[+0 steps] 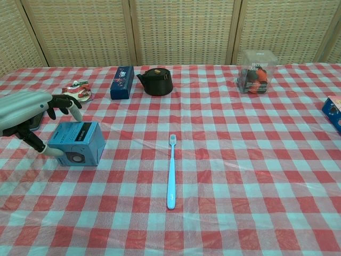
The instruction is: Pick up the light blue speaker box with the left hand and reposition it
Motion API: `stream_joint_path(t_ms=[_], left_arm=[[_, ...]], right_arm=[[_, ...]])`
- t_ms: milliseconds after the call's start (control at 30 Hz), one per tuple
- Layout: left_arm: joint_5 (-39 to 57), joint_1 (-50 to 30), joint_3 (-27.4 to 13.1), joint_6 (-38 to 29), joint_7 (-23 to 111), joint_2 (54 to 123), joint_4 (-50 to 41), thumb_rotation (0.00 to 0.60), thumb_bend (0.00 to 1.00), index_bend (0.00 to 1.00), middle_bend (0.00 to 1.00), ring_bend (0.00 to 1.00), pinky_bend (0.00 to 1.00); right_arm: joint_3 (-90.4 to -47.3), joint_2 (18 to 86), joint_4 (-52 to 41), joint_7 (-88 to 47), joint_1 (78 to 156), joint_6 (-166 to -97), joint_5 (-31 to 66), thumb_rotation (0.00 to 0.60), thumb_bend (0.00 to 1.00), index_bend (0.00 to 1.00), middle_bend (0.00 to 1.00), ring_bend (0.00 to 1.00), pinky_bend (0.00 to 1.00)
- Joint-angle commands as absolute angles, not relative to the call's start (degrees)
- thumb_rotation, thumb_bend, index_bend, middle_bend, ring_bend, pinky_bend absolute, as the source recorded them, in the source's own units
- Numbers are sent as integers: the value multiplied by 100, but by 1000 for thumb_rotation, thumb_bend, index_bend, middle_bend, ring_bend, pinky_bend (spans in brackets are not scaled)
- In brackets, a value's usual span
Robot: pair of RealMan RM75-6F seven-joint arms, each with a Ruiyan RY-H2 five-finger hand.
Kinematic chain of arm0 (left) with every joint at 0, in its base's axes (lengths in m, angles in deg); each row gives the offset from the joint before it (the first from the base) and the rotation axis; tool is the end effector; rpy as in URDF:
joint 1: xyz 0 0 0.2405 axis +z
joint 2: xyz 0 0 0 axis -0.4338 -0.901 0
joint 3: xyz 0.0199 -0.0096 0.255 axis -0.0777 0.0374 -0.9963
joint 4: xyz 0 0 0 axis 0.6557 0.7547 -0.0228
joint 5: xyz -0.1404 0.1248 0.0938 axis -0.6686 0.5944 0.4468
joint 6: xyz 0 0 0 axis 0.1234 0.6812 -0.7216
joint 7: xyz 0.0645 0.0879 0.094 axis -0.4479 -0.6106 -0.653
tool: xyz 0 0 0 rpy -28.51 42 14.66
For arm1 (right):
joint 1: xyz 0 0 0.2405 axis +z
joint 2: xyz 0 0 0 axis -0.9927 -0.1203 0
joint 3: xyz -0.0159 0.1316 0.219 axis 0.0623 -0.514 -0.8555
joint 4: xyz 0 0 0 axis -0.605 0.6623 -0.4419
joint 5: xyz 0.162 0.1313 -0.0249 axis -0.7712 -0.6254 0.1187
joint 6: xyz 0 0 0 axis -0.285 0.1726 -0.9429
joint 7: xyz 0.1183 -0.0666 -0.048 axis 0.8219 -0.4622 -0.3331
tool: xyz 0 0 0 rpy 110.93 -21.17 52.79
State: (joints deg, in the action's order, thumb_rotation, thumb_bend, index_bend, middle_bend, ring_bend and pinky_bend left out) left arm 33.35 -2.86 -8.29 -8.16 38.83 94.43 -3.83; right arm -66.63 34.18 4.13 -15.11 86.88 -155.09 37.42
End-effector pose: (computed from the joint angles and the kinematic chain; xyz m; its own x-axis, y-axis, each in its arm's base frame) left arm -0.2353 0.3068 -0.0021 0.4770 0.1787 0.8606 0.8424 -0.3723 -0.3896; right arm -0.3364 -0.1936 0.1902 0.3855 0.1410 0.9119 -0.9227 0.0658 0.3799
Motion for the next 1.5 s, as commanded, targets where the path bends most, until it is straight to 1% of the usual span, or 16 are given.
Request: stream_joint_path(t_ms=[33, 167, 267, 400, 533, 667, 800, 867, 900, 967, 1033, 1100, 1267, 1433, 1500], left_arm=[[3313, -326, -841, -837, 3931, 9441, -387, 600, 81, 521, 337, 392, 412], [3311, -337, -835, -769, 4012, 9355, -475, 600, 96, 541, 355, 408, 421], [3360, -336, -814, -658, 4172, 9218, -626, 600, 161, 540, 355, 408, 421], [3491, -380, -826, -636, 4546, 8828, -1030, 600, 180, 530, 355, 407, 419], [3523, -570, -824, -987, 4989, 8230, -1640, 600, 182, 525, 355, 407, 416], [3387, -866, -730, -1549, 5526, 7639, -2235, 600, 190, 524, 355, 407, 416], [3167, -1137, -616, -2109, 6321, 7261, -2644, 600, 198, 524, 355, 407, 416], [3045, -1328, -541, -2503, 6864, 7069, -2787, 600, 198, 523, 355, 407, 416], [2970, -1467, -511, -2809, 7173, 6952, -2835, 600, 198, 523, 355, 407, 416], [2883, -1718, -482, -3353, 7598, 6779, -2845, 600, 198, 523, 355, 407, 416], [2848, -1909, -488, -3762, 7830, 6685, -2791, 600, 198, 523, 355, 408, 416], [2830, -2123, -515, -4191, 7991, 6661, -2670, 600, 198, 522, 355, 407, 416], [2778, -2506, -615, -4955, 8181, 6800, -2405, 600, 205, 521, 355, 408, 416], [2728, -2789, -665, -5419, 8165, 6998, -2153, 600, 211, 518, 354, 407, 416], [2664, -2877, -680, -5549, 8136, 7096, -2019, 600, 210, 499, 352, 407, 407]], right_arm=[[-6669, 3427, 400, -1519, 8695, -15486, 3718, 600, 0, 87, 0, 0, 0], [-6676, 3436, 386, -1521, 8704, -15467, 3700, 600, 0, 87, 0, 0, 0], [-6674, 3444, 382, -1534, 8708, -15459, 3699, 600, 0, 87, 0, 0, 0], [-6671, 3461, 376, -1568, 8719, -15432, 3686, 600, 0, 87, 0, 0, 0], [-6673, 3482, 375, -1623, 8738, -15397, 3667, 600, 0, 87, 0, 0, 0], [-6691, 3499, 385, -1688, 8754, -15371, 3625, 600, 0, 87, 0, 0, 0], [-6720, 3506, 378, -1721, 8769, -15325, 3548, 600, 0, 87, 0, 0, 0], [-6733, 3511, 373, -1741, 8778, -15300, 3512, 600, 0, 87, 0, 0, 0], [-6737, 3516, 368, -1756, 8783, -15285, 3495, 600, 0, 87, 0, 0, 0], [-6739, 3525, 363, -1783, 8791, -15266, 3479, 600, 0, 87, 0, 0, 0], [-6737, 3534, 359, -1807, 8796, -15252, 3468, 600, 0, 87, 0, 0, 0], [-6740, 3545, 354, -1830, 8802, -15234, 3448, 600, 0, 87, 0, 0, 0], [-6750, 3564, 337, -1871, 8814, -15197, 3400, 600, 0, 87, 0, 0, 0], [-6765, 3576, 315, -1878, 8830, -15151, 3351, 600, 0, 87, 0, 0, 0], [-6774, 3577, 308, -1866, 8836, -15134, 3331, 600, 0, 87, 0, 0, 0]])
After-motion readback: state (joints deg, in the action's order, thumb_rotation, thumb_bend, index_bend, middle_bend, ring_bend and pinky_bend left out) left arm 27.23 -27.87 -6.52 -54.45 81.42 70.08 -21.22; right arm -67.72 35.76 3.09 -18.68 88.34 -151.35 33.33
